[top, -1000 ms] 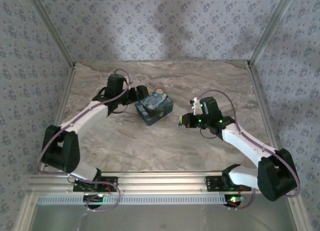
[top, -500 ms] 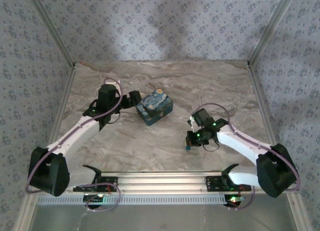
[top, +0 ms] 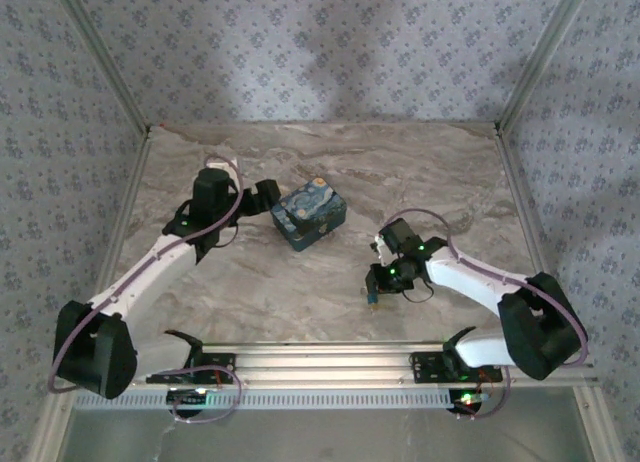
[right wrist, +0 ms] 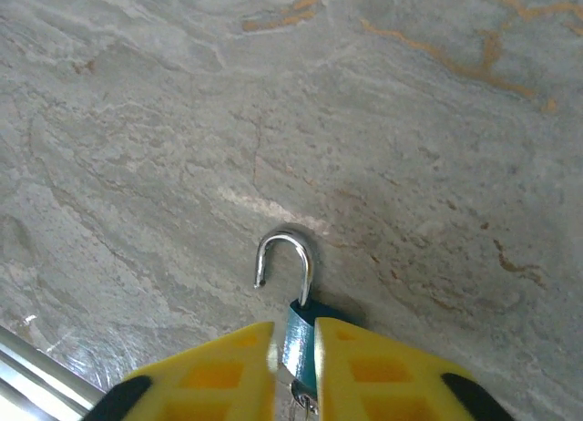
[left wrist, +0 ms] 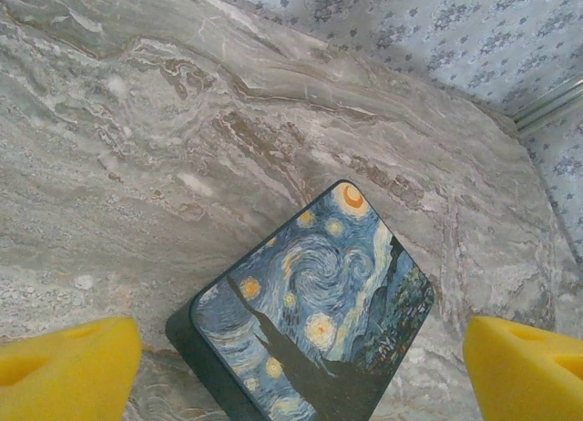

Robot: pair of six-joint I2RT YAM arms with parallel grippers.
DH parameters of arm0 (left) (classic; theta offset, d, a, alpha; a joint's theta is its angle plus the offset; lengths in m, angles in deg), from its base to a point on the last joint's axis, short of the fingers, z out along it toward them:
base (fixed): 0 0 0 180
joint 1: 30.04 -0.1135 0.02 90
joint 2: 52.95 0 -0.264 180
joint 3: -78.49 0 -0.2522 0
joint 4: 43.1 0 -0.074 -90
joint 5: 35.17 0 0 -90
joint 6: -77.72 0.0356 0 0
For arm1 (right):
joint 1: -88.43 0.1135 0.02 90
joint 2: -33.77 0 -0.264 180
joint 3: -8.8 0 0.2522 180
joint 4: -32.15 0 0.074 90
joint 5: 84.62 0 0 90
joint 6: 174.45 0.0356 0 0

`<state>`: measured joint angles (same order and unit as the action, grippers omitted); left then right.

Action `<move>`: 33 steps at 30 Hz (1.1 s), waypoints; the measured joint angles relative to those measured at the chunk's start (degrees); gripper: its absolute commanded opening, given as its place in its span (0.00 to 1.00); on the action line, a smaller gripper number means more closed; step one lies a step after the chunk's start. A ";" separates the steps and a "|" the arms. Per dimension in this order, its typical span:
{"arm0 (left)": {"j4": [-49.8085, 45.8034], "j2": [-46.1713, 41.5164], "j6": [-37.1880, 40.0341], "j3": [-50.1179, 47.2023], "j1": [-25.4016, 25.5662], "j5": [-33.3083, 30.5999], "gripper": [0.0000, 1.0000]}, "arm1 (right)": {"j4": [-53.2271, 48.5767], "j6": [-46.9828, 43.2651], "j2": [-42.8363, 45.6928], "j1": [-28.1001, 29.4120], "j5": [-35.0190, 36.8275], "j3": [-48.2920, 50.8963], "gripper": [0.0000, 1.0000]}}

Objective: Unlock a padlock with a key

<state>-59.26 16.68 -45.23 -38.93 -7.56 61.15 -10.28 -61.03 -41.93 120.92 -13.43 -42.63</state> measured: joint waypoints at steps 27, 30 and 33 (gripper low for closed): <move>7.32 -20.37 18.23 -13.90 -8.96 -20.90 0.98 | 27.91 -13.84 22.29 -27.87 27.04 9.27 1.00; 10.03 -20.57 20.31 -16.72 -10.25 -23.02 0.98 | 36.50 -16.04 20.68 -31.89 28.48 14.27 1.00; 12.57 -20.57 21.64 -20.39 -11.17 -25.20 0.98 | 41.75 -18.01 16.79 -34.34 28.46 16.46 1.00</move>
<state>-46.69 -3.89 -23.59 -59.32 -18.73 35.95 31.47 -79.04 -25.15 86.59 15.03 -26.18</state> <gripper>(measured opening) 0.979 0.998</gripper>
